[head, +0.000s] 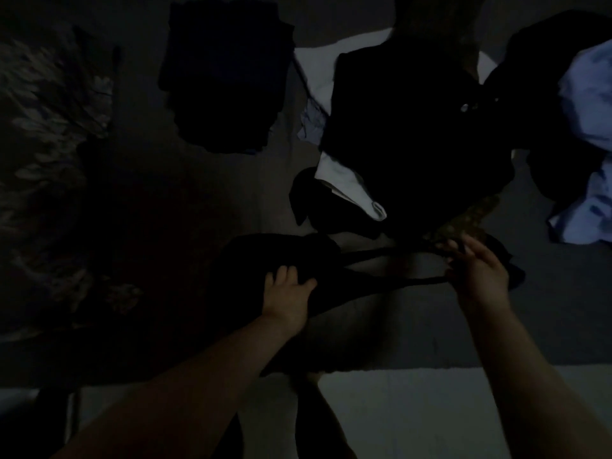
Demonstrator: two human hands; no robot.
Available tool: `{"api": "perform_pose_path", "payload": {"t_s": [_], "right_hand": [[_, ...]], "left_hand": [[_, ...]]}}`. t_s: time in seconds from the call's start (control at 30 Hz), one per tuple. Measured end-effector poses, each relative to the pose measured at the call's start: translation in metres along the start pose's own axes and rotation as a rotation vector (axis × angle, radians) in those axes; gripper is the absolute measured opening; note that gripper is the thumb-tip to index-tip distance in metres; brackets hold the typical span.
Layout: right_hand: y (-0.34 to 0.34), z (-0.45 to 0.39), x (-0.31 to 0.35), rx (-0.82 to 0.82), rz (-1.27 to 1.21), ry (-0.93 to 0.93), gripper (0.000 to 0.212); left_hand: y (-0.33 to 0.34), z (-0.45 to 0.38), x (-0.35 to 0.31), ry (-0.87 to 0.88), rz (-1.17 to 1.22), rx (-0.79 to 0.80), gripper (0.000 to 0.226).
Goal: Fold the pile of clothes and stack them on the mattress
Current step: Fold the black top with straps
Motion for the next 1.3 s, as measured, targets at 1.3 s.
{"api": "perform_pose_path", "payload": {"t_s": [1.3], "right_hand": [[0.039, 0.033, -0.112, 0.319, -0.185, 0.381, 0.038]], "left_hand": [[-0.019, 0.000, 0.046, 0.199, -0.293, 0.220, 0.069]]}}
Point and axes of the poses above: each hand's wrist, its own z-axis away from the middle knuckle, its own y-axis out of the palm, x = y × z, the point moved 9 cm from there along -z, towards the middle knuckle, and after that the axes turned 11 degrees about y, right-handed, at the moved point
